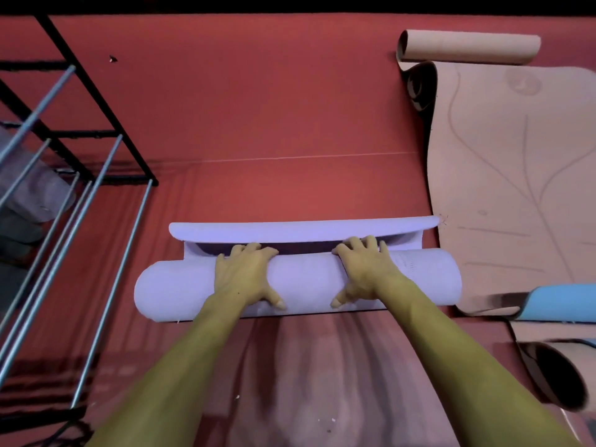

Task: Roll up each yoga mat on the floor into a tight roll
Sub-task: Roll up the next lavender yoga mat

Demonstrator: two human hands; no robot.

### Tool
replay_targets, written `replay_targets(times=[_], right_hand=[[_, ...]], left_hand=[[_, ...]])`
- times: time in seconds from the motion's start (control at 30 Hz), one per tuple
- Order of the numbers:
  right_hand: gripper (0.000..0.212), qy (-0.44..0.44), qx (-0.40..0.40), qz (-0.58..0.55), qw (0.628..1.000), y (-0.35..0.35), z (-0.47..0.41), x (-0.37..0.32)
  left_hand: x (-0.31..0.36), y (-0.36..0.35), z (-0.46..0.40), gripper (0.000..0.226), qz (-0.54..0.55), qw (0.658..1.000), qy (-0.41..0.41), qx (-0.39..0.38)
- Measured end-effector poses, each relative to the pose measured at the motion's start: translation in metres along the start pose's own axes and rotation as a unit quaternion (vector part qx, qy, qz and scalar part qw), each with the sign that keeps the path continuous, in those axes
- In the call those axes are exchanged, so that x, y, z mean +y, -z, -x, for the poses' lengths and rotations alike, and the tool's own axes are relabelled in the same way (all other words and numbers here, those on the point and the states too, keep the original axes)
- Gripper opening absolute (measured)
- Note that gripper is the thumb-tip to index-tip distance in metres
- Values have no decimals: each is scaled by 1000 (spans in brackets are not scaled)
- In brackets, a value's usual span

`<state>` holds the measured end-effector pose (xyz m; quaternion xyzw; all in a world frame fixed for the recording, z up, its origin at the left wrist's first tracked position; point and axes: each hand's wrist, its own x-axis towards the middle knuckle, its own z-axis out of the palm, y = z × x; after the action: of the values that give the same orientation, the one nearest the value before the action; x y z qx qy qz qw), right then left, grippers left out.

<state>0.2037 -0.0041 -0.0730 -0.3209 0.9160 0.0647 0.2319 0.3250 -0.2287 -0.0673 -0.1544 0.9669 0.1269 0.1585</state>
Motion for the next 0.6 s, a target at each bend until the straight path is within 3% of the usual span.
replay_targets(times=[0.17,0.33,0.43,0.6], right_hand=[[112,-28,10,-20,999,13,-5,-3],[87,-20,63,-117,991,9,-9,9],[81,-17,86,-84,993,7,-9,8],[71,-29,101,-54,993,9,-9,0]], left_hand=[[12,4,-2,94,25,997,55,53],[13,8,-10,71,36,993,68,92],[10,7,-14,60,27,994,60,86],[12,12,-15,61,-10,995,42,94]])
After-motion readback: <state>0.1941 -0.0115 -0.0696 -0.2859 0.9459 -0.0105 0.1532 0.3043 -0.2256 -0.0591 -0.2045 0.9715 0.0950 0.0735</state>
